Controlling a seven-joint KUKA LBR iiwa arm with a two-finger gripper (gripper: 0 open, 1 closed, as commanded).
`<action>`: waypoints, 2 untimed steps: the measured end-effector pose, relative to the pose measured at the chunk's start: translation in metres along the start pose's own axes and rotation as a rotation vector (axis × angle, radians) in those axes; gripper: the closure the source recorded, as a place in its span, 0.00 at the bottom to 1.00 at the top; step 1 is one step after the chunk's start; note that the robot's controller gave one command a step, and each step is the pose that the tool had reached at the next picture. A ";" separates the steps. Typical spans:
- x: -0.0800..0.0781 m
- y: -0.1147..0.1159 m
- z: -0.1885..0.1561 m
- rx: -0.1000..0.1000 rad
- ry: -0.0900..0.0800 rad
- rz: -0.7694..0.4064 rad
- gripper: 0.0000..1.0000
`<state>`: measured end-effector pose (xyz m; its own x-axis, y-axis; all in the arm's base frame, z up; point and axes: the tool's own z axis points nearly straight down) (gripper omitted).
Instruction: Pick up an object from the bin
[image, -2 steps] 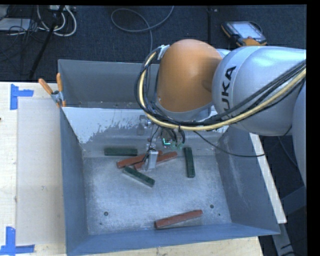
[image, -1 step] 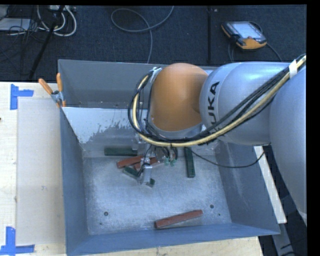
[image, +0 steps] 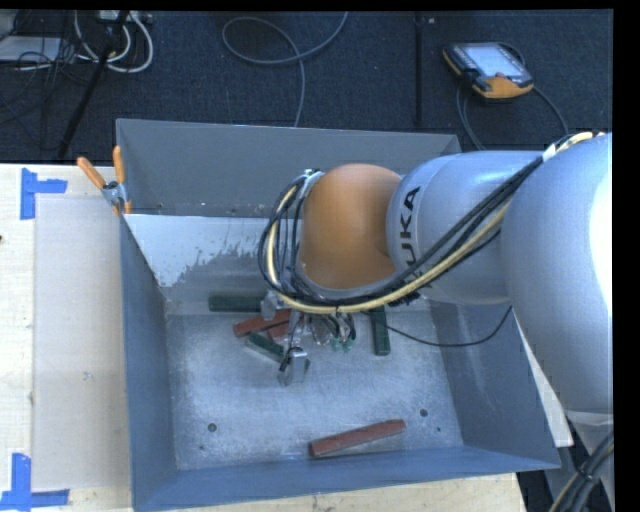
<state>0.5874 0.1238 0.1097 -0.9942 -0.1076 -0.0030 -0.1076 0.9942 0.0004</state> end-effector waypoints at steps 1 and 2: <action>0.001 -0.031 0.026 0.000 0.010 0.058 0.00; -0.017 -0.040 0.032 0.001 0.002 0.057 0.00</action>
Offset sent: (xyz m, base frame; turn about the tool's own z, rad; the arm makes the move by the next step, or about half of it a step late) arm 0.0338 -0.0377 -0.0397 -0.0549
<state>0.6086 0.0860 0.0779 -0.9987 -0.0509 -0.0015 -0.0509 0.9987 -0.0006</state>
